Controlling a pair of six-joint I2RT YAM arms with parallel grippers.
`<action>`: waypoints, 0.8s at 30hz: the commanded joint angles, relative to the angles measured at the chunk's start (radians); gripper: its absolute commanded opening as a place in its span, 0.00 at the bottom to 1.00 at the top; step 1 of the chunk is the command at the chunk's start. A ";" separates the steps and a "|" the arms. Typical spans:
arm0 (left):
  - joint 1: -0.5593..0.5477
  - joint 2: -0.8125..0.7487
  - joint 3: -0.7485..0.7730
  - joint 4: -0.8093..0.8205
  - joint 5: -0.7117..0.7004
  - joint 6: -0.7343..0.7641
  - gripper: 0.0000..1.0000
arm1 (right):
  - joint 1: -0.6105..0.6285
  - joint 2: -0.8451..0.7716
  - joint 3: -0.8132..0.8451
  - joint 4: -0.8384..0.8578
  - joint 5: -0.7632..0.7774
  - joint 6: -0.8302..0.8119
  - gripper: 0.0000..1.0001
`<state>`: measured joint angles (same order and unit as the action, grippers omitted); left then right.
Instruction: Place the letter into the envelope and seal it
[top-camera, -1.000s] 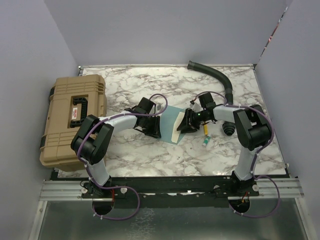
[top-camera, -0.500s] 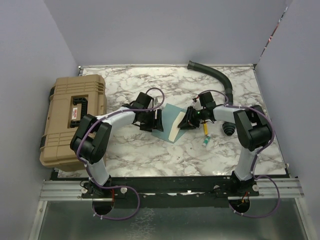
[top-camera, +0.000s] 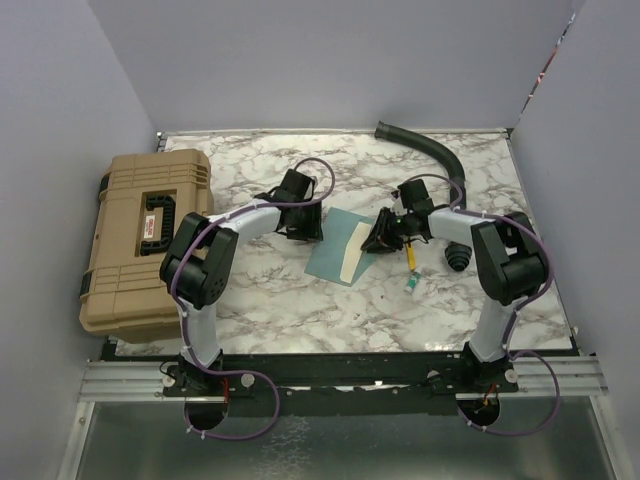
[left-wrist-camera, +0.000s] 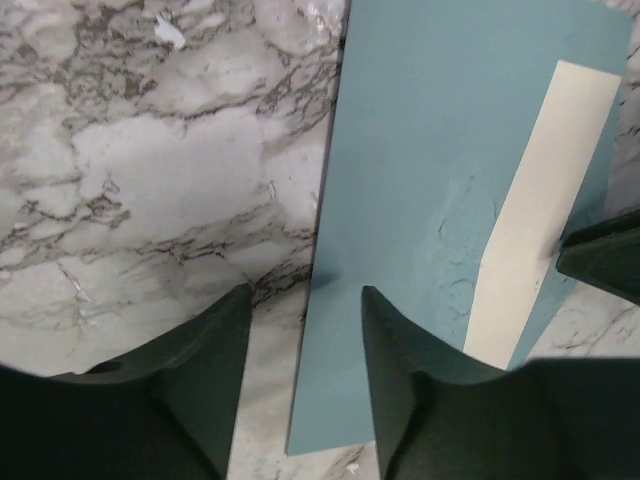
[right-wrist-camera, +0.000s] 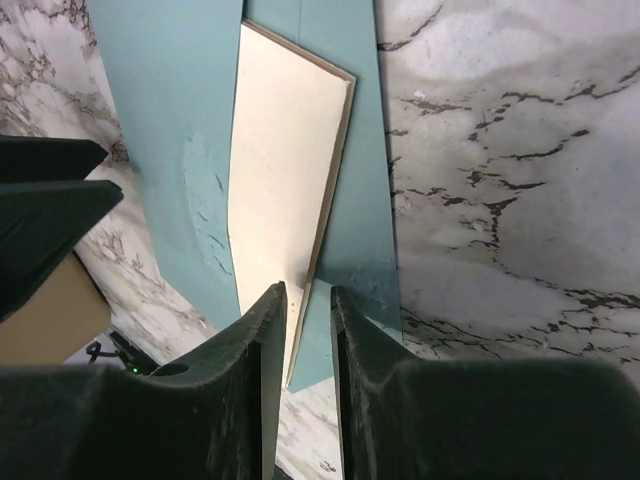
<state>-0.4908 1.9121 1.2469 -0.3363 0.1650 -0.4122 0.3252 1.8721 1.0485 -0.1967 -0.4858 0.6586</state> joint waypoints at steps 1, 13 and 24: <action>0.000 0.071 0.012 -0.013 0.036 -0.010 0.44 | -0.003 0.042 0.035 0.001 0.005 0.018 0.26; -0.001 0.079 -0.054 -0.013 0.105 -0.054 0.26 | -0.003 0.101 0.028 0.128 -0.122 0.145 0.15; 0.000 0.069 -0.084 0.011 0.169 -0.148 0.26 | 0.030 0.109 -0.023 0.255 -0.101 0.284 0.15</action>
<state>-0.4824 1.9480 1.2259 -0.2386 0.3012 -0.5117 0.3378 1.9644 1.0710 -0.0128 -0.5884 0.8680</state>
